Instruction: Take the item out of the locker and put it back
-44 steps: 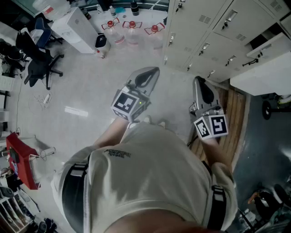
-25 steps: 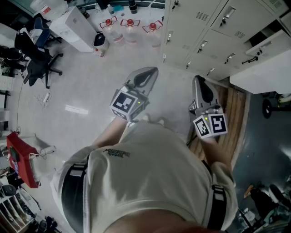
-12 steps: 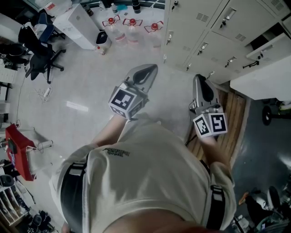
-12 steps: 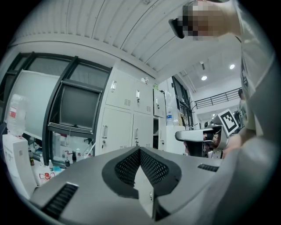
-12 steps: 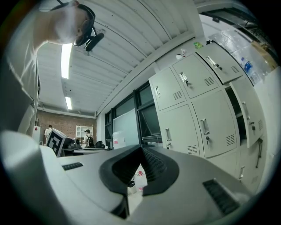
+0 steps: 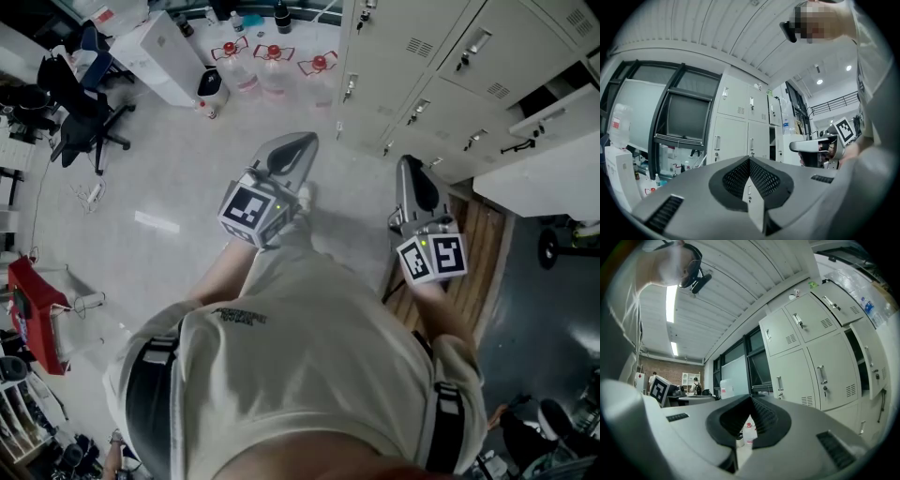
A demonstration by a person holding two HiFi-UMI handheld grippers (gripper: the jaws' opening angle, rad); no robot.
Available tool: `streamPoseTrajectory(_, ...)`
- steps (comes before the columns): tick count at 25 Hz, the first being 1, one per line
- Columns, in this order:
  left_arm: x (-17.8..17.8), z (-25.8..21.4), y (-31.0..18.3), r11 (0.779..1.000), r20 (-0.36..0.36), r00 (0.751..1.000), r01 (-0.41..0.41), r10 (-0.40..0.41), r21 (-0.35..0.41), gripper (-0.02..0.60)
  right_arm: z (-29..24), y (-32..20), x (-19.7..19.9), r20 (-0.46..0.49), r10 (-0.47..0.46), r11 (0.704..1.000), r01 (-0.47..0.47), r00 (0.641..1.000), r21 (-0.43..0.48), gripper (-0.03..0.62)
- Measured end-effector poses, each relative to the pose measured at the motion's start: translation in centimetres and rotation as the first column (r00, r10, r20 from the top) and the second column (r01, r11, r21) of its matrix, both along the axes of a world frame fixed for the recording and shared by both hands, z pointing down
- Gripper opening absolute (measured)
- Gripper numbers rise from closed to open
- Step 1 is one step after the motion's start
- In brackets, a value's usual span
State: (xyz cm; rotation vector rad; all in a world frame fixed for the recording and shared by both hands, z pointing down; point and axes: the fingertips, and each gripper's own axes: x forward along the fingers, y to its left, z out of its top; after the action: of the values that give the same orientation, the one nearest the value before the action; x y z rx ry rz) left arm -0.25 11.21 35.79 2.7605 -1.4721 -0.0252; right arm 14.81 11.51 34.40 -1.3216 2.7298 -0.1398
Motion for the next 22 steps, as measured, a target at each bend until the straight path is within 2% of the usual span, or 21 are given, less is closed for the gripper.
streamPoseTrajectory(8, -1.6, 0.9, -6.0, 1.0, -0.029, 1.0, -0.011, 0.01, -0.021, 0.011, 0.6, -5.9, -1.3, -0.02, 0.022, 1.0, -0.022, 1.0, -0.015, 0.003)
streamPoseTrajectory(22, -4.4, 1.2, -16.9, 0.997, -0.023, 0.998, -0.06, 0.059, -0.048, 0.011, 0.6, -16.9, -4.5, -0.03, 0.066, 0.997, -0.068, 0.997, -0.043, 0.003)
